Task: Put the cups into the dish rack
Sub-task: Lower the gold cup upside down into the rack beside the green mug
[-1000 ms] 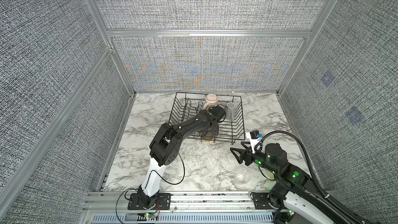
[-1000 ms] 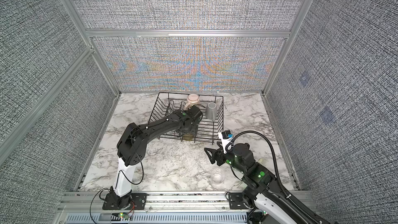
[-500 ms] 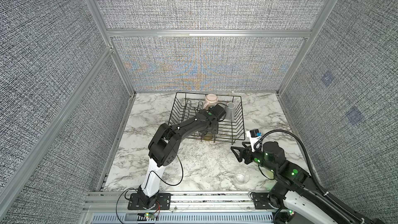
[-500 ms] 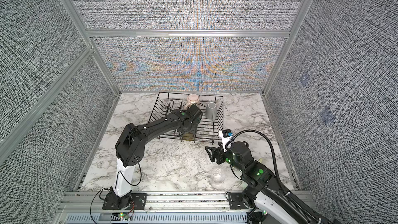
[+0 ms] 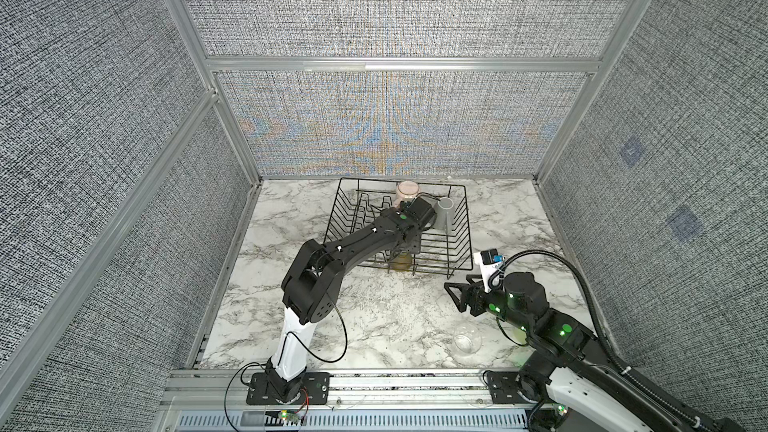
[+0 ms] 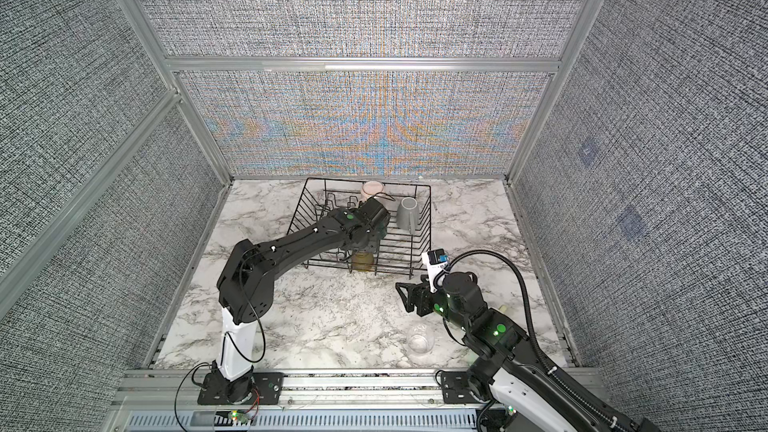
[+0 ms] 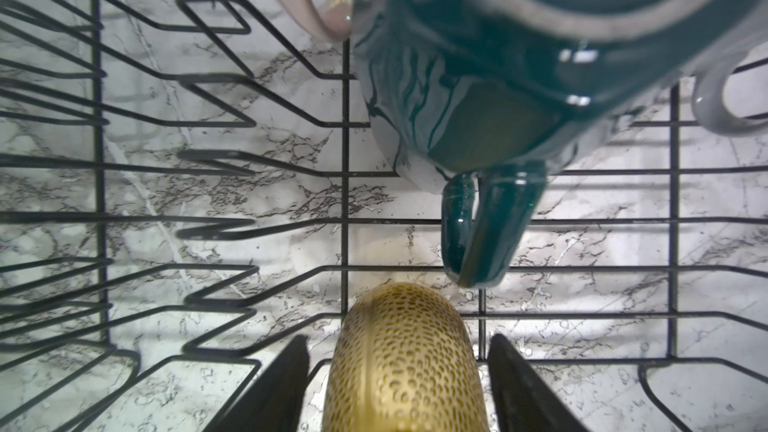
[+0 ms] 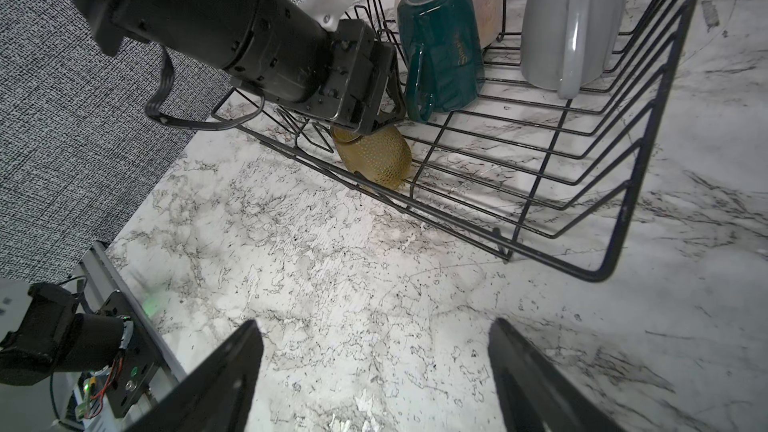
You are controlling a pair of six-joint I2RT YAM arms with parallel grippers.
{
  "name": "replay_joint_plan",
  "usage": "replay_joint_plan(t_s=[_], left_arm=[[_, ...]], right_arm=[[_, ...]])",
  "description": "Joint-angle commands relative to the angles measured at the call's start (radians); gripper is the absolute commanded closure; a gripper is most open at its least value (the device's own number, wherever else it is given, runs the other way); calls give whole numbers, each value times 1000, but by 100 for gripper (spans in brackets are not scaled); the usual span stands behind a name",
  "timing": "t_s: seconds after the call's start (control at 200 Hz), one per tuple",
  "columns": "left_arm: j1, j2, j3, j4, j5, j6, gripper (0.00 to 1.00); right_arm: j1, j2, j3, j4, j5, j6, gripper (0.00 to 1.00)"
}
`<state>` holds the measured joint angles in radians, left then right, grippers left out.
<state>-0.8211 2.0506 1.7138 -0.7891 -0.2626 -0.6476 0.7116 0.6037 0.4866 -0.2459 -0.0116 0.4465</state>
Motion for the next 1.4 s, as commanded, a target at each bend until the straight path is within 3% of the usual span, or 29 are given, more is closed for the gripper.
replay_joint_plan(t_s=[0.0, 0.335, 0.495, 0.88, 1.391], left_arm=[[1, -26, -13, -20, -7, -9, 25], [-12, -33, -54, -22, 74, -45, 31], [-14, -22, -45, -22, 51, -49, 39], [-14, -19, 1, -37, -33, -38, 48], [-7, 34, 30, 0, -2, -29, 46]], right_arm=[[0, 7, 5, -13, 5, 2, 15], [0, 43, 5, -13, 16, 13, 15], [0, 52, 10, -11, 11, 18, 15], [0, 44, 4, -18, 16, 29, 15], [0, 48, 1, -25, 19, 29, 15]])
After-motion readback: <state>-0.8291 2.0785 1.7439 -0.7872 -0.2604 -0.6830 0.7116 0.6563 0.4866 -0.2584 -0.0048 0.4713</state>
